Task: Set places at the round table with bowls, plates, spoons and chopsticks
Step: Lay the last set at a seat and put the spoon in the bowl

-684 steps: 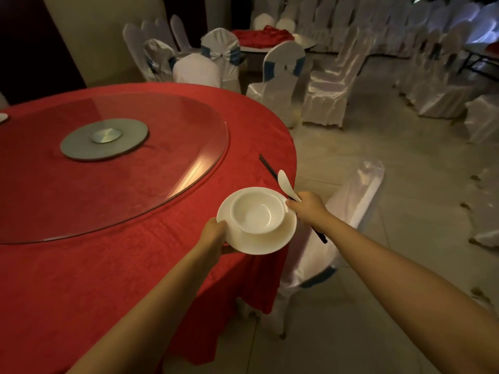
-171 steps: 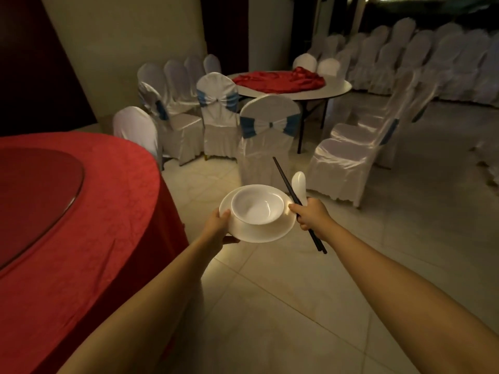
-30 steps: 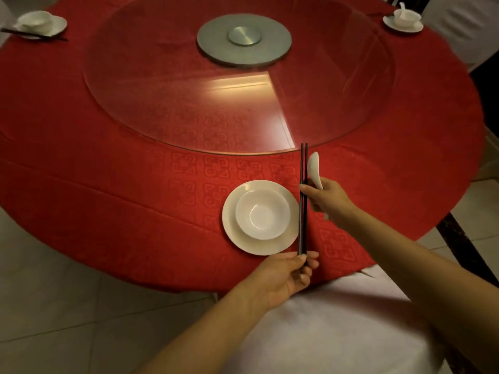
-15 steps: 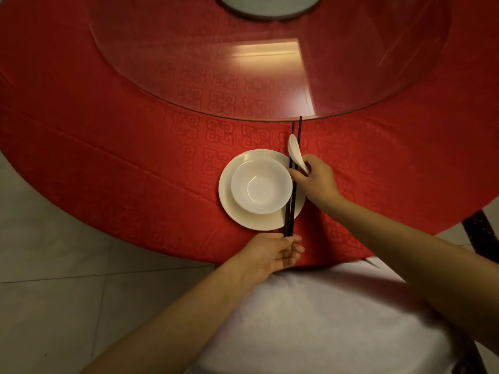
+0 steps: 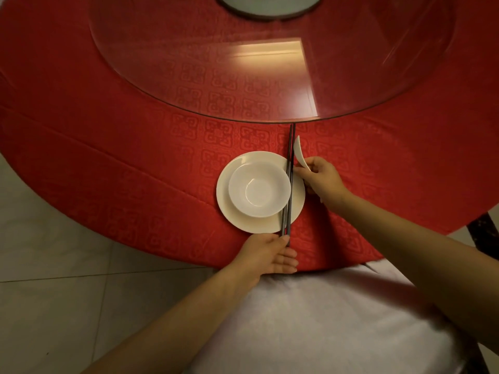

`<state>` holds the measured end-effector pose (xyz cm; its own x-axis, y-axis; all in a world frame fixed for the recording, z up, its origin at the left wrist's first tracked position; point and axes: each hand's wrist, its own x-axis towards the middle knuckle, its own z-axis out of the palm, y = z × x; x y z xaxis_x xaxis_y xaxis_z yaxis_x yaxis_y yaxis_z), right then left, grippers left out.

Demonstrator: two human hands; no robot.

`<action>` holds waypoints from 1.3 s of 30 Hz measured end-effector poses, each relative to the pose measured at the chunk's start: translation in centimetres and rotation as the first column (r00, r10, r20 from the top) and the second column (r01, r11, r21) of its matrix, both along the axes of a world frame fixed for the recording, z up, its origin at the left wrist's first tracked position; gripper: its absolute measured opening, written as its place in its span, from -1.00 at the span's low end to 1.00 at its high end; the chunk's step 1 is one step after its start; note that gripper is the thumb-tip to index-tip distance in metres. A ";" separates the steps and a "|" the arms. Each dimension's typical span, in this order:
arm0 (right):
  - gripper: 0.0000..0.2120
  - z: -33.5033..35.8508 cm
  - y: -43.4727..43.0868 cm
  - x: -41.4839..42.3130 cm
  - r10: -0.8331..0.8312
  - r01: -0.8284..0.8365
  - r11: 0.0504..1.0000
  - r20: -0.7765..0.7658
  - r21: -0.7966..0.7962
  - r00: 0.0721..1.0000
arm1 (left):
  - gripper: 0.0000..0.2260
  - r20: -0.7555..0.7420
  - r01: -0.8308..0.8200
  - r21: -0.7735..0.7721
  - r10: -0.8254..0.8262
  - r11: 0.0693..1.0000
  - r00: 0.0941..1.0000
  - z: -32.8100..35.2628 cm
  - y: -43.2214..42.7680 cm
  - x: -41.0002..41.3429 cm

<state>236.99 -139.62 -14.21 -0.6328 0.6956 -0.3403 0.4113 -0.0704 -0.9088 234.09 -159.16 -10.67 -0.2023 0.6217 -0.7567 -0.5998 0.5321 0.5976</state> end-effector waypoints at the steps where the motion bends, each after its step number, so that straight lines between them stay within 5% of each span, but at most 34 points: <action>1: -0.93 0.1 0.0 0.0 0.004 -0.004 1.000 -0.001 -0.019 1.000 | -0.85 -0.002 -0.020 0.003 0.020 1.000 1.000 0.0 0.1 0.2; 34: -0.83 1.2 0.4 1.1 0.001 0.000 1.000 0.024 -0.008 1.000 | -0.82 0.038 0.113 -0.049 -0.111 0.992 0.993 0.4 1.2 0.1; 39: -0.72 3.9 1.6 1.2 0.080 -0.087 0.966 0.037 0.243 0.996 | -0.84 0.000 0.139 -0.064 -0.139 0.988 0.990 0.9 -0.2 -0.9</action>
